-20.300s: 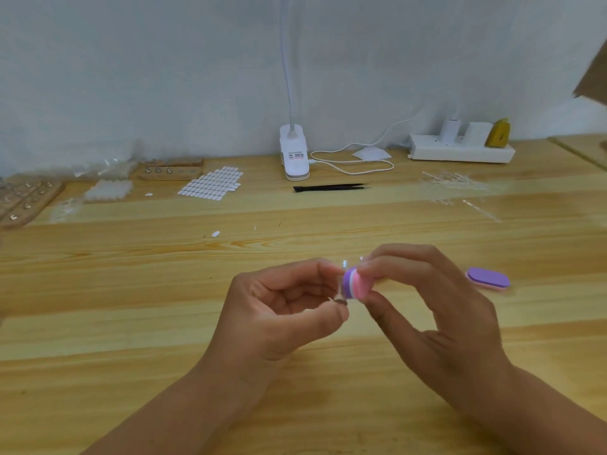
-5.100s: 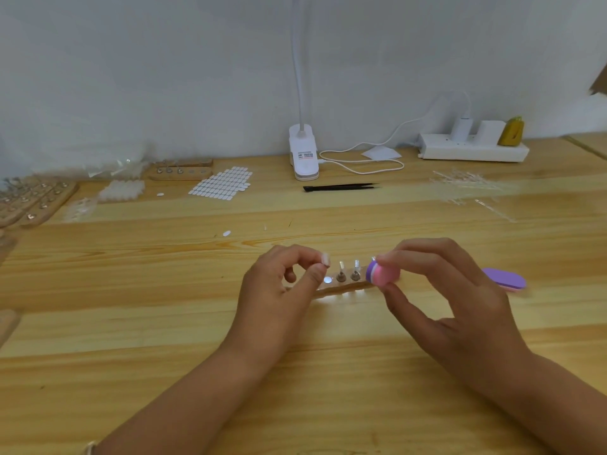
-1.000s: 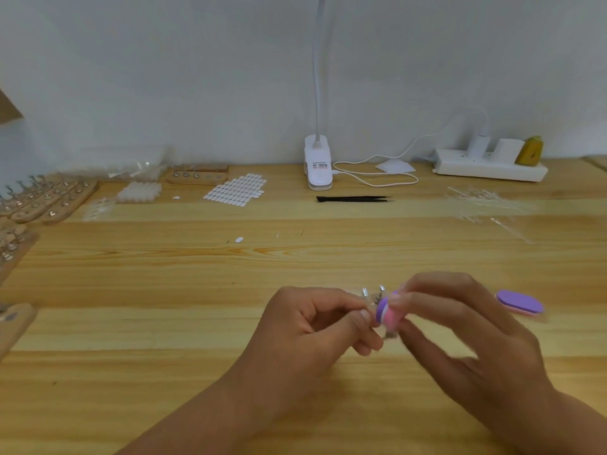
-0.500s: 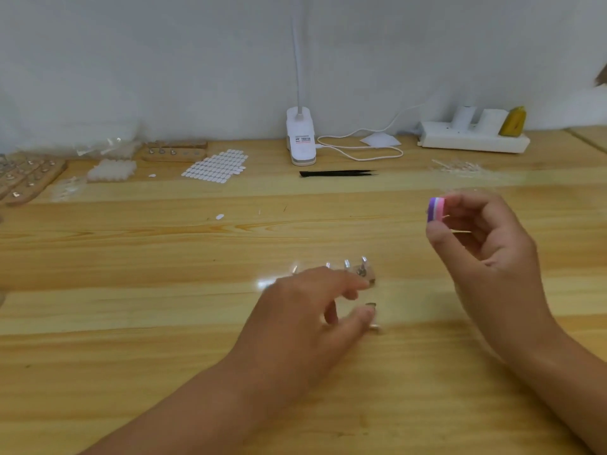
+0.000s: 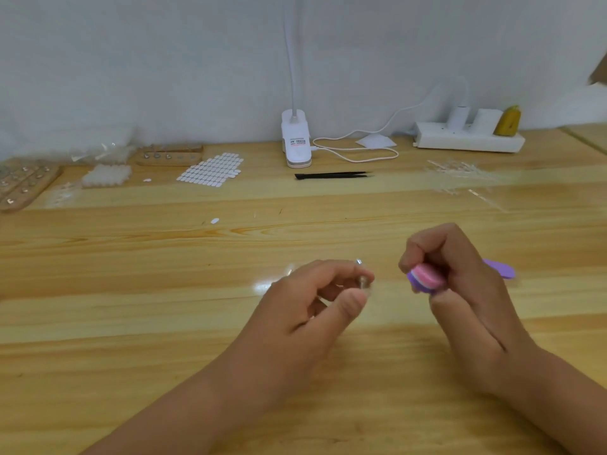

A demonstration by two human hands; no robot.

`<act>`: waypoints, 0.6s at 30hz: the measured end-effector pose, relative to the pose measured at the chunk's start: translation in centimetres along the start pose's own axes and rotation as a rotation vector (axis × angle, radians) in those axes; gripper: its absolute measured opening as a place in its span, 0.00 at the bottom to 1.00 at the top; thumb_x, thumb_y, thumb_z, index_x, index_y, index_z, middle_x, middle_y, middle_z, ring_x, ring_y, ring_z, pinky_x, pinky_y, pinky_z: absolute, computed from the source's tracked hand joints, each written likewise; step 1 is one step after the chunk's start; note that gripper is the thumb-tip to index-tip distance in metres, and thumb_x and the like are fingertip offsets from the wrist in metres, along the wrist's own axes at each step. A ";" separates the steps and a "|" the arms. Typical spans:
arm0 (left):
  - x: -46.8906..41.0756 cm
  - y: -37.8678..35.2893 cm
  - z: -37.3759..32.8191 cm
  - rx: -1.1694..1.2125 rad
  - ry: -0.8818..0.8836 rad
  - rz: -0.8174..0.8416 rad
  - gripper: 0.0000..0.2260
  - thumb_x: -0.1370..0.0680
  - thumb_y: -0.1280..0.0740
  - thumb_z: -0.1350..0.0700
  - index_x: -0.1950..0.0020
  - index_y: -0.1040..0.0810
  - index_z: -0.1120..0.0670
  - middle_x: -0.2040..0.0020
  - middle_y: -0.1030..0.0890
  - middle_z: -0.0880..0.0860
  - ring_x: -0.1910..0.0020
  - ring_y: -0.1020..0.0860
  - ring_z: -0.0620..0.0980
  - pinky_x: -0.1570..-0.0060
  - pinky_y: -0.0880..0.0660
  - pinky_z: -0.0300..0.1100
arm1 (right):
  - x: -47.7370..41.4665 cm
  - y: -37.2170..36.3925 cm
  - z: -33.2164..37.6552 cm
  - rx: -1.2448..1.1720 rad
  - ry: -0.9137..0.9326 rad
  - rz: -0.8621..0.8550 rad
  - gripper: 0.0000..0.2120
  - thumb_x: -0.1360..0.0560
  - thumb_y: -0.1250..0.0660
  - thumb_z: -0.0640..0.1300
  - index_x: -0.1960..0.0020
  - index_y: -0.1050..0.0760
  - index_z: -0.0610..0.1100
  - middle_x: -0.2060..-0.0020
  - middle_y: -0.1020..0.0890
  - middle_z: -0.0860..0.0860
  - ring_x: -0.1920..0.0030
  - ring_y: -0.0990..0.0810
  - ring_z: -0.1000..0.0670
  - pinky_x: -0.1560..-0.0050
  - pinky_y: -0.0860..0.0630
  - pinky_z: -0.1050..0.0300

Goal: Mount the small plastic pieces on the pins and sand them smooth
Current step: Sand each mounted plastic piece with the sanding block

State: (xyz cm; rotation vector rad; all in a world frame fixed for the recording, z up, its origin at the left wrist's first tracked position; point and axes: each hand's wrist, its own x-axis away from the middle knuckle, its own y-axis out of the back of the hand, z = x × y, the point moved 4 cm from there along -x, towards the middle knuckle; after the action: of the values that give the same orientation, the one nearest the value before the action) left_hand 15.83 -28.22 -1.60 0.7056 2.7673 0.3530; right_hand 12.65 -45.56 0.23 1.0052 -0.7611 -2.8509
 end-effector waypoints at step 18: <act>0.6 0.4 -1.3 -0.099 -0.203 -0.090 0.21 0.30 0.25 0.50 0.38 0.24 0.40 0.48 0.18 0.41 0.54 0.18 0.46 0.58 0.23 0.36 | -0.1 -1.1 0.5 0.050 -0.026 -0.056 0.04 0.23 0.32 0.51 0.52 0.19 0.54 0.63 0.25 0.60 0.64 0.25 0.56 0.61 0.29 0.67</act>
State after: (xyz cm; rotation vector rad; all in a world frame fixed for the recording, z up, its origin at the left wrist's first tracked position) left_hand 15.11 -27.76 -0.34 0.5573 2.5608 0.3754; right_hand 12.57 -44.38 0.16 1.0126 -0.8239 -2.9115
